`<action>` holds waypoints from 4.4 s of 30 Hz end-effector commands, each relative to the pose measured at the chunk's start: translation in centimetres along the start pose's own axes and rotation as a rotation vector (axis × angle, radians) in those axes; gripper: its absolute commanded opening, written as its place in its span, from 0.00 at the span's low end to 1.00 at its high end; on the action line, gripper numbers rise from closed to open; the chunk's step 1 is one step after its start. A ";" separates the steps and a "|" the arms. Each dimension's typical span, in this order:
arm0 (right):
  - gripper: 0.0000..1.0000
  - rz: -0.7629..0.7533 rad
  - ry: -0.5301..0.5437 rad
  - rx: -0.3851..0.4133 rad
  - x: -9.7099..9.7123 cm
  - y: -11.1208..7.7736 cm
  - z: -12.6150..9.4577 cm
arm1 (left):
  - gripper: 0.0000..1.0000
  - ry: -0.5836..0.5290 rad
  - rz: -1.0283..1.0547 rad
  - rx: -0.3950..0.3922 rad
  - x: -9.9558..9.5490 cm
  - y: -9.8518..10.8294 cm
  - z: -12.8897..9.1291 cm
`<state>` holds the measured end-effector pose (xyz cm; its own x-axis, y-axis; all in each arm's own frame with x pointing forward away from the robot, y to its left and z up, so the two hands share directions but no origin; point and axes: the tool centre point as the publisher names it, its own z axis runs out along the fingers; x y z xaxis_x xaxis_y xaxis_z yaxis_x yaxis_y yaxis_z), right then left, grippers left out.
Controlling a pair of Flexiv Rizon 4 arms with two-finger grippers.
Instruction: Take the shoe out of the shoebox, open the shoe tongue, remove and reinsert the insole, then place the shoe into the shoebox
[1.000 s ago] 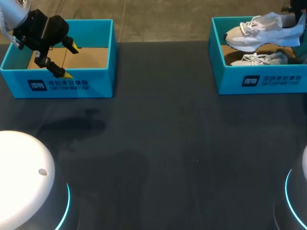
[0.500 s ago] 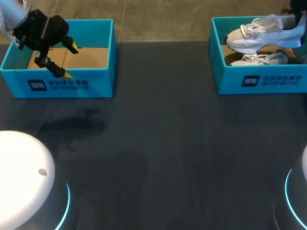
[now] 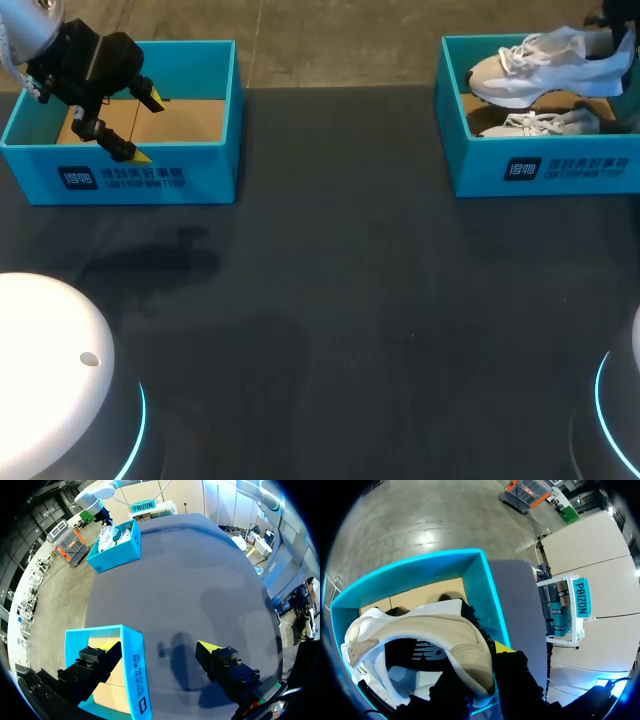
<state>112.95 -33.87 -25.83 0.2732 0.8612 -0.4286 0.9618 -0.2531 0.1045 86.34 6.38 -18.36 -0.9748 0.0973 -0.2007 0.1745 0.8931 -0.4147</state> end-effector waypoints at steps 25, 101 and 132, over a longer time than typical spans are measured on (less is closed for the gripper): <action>0.00 0.081 -0.002 -0.040 0.9 2.3 2.3 | 1.00 0.000 0.000 -0.003 0.1 0.0 -0.1; 0.42 0.034 0.042 0.008 3.4 3.3 8.4 | 1.00 0.000 0.000 -0.003 0.1 0.0 -0.1; 0.55 -0.099 0.166 -0.089 2.1 -3.5 -0.8 | 1.00 -0.122 -0.876 -0.265 -5.5 -1.6 -0.7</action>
<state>112.82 -31.25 -27.61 0.1750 0.9400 -0.2930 0.9844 -0.1621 0.0679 91.01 5.34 -16.31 -0.9240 -0.3797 -0.0453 -0.3282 0.8484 -0.4154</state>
